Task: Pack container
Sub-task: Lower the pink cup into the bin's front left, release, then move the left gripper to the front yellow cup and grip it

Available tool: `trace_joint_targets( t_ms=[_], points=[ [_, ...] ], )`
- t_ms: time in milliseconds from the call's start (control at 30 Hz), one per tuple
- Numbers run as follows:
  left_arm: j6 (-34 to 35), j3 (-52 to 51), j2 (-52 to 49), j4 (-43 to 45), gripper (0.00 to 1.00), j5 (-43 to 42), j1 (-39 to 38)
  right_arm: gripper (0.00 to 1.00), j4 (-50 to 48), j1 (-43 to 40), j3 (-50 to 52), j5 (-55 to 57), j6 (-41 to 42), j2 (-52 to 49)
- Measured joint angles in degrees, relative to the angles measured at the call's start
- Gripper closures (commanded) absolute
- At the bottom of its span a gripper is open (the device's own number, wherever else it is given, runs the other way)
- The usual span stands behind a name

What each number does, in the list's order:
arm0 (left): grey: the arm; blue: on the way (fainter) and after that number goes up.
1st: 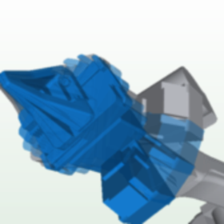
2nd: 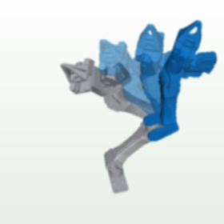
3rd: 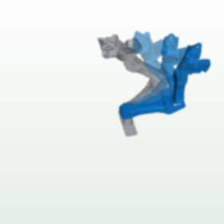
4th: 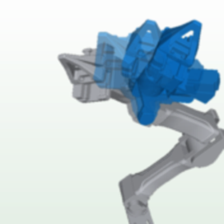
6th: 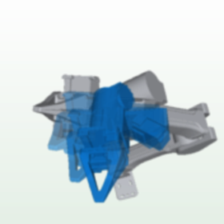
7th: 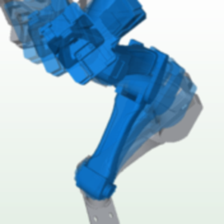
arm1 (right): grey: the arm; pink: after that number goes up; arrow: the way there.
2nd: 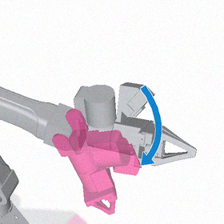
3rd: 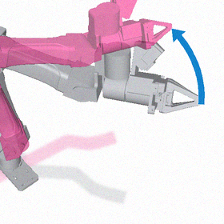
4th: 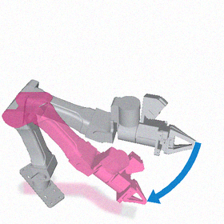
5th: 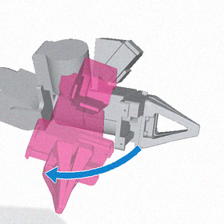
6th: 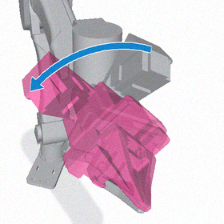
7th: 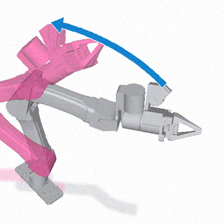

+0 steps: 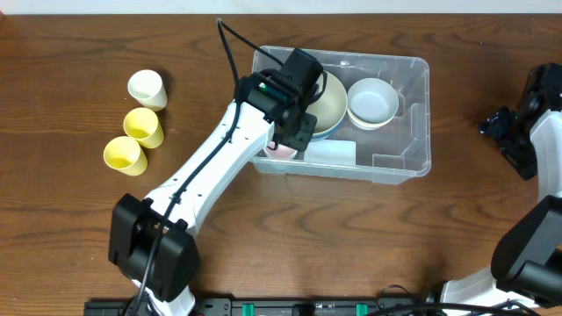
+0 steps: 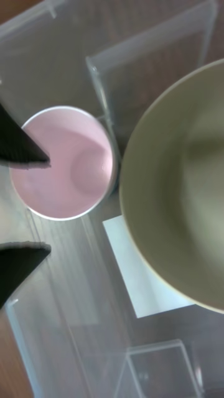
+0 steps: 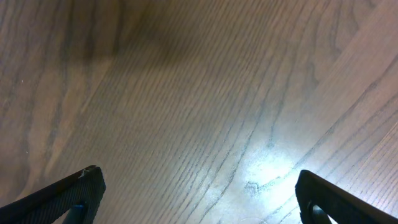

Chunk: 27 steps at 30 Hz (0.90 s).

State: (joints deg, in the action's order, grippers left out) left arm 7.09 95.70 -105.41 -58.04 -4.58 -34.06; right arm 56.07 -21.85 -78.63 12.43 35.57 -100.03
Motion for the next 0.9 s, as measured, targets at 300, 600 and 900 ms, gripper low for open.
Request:
trace_joint_targets(
  t_ms=[300, 600, 900],
  points=[
    [2.4, 3.3, 1.3, -3.5, 0.02, 8.6, 3.8, 0.01, 0.0, 0.0, 0.0, 0.0, 0.0, 0.0],
    [12.7, 4.7, 10.6, -11.3, 0.02, 16.6, 25.0, 0.01, 0.0, 0.0, 0.0, 0.0, 0.0, 0.0],
    [26.3, 3.7, 11.5, -15.5, 0.02, 16.7, 47.2, 0.01, 0.0, 0.0, 0.0, 0.0, 0.0, 0.0]
  ],
)
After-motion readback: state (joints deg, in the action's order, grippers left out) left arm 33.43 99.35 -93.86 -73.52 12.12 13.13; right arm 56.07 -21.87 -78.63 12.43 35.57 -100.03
